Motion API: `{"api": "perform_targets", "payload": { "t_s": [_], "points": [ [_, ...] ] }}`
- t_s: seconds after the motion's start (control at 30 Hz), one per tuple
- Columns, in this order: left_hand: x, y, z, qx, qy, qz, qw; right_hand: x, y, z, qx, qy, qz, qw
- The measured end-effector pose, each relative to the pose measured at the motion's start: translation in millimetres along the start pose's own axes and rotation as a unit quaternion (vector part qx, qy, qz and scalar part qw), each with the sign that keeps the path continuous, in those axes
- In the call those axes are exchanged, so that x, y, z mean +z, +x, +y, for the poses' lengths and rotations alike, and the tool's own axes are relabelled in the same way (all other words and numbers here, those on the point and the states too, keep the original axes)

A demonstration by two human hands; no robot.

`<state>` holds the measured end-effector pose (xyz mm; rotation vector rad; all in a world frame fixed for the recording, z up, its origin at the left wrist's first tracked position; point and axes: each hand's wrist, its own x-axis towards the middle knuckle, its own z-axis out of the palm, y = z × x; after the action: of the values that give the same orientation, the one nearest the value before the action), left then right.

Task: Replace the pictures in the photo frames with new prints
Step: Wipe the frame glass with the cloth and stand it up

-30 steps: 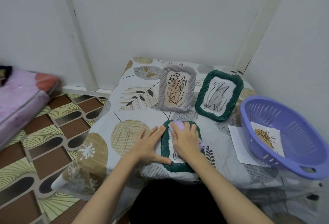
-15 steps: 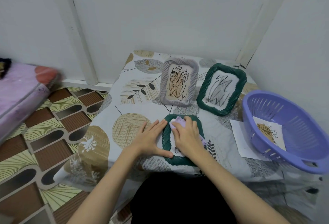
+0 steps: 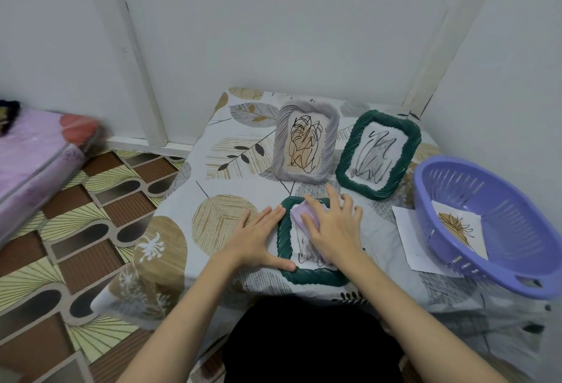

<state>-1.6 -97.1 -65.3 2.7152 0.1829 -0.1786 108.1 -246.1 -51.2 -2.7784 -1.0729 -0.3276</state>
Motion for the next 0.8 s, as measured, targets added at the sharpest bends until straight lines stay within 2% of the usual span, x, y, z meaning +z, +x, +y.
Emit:
{"api": "perform_targets", "payload": {
  "t_s": [0.1, 0.17, 0.23, 0.3, 0.4, 0.5, 0.53, 0.6, 0.67, 0.73, 0.8],
  "points": [
    [0.8, 0.0, 0.5, 0.000, -0.001, -0.001, 1.000, 4.0, -1.9, 2.1, -0.086, -0.024, 0.039, 0.995],
    [1.0, 0.8, 0.5, -0.002, 0.001, -0.004, 1.000, 9.0, -4.1, 4.8, -0.074, -0.031, 0.016, 0.997],
    [0.7, 1.1, -0.3, -0.004, 0.002, -0.001, 1.000, 14.0, 0.1, 3.8, -0.039, 0.024, -0.019, 0.999],
    [0.3, 0.9, -0.5, 0.000, 0.000, -0.002, 1.000, 18.1, 4.1, -2.5, -0.051, 0.085, -0.027, 0.995],
    [1.3, 0.3, -1.3, 0.002, -0.002, 0.003, 1.000, 16.8, -13.5, -4.5, -0.129, 0.136, 0.039, 0.982],
    [0.6, 1.1, -1.1, -0.002, 0.002, -0.002, 1.000, 13.8, -26.5, 18.7, -0.217, 0.125, 0.095, 0.964],
    [0.3, 1.2, -1.2, -0.001, 0.003, -0.006, 1.000, 14.9, -23.4, 23.7, -0.212, 0.114, 0.083, 0.967],
    [0.2, 1.4, -2.1, 0.002, 0.002, -0.012, 1.000, 15.5, -8.9, 18.9, -0.150, 0.109, 0.009, 0.983],
    [0.6, 0.9, -2.8, 0.004, -0.001, -0.013, 1.000, 22.2, 0.3, 4.3, -0.095, 0.111, -0.016, 0.989],
    [1.7, 1.4, -3.3, 0.004, -0.004, -0.011, 1.000, 26.8, -8.7, -3.8, -0.099, 0.110, 0.025, 0.989],
    [2.1, 1.9, -4.0, 0.004, -0.007, -0.006, 1.000, 24.4, -25.0, 4.2, -0.166, 0.113, 0.087, 0.976]
  ]
}}
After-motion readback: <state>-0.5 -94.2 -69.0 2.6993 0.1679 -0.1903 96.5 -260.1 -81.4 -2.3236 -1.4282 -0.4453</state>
